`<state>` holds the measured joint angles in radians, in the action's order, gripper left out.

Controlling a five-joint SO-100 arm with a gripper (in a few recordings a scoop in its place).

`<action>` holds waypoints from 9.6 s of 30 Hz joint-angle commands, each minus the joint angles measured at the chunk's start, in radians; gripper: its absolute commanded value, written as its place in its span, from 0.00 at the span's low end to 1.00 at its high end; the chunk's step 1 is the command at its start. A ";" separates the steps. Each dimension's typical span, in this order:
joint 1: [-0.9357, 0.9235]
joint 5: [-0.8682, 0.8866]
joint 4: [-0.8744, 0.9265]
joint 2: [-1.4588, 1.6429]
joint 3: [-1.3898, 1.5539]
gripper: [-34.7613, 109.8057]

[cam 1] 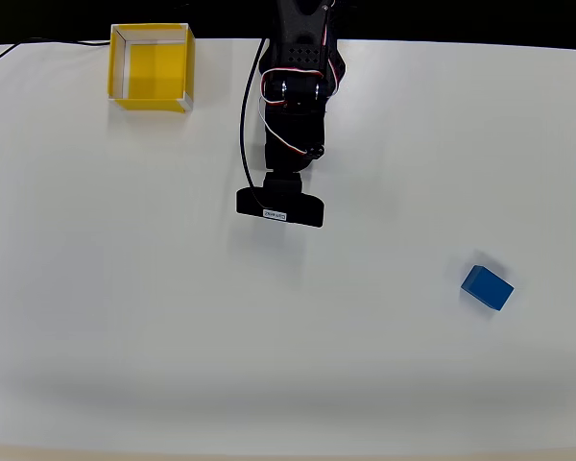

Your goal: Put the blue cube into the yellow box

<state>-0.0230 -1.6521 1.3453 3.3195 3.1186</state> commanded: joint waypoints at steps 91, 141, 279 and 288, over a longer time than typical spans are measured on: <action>0.170 0.092 -0.531 -0.841 -0.781 0.48; 0.730 0.166 -0.741 -2.226 -1.999 0.64; -1.434 -0.244 -0.028 -1.244 -1.295 0.33; -1.474 -0.227 -0.100 -1.304 -1.299 0.33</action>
<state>-1.4573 -1.8699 1.2809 1.9589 1.8530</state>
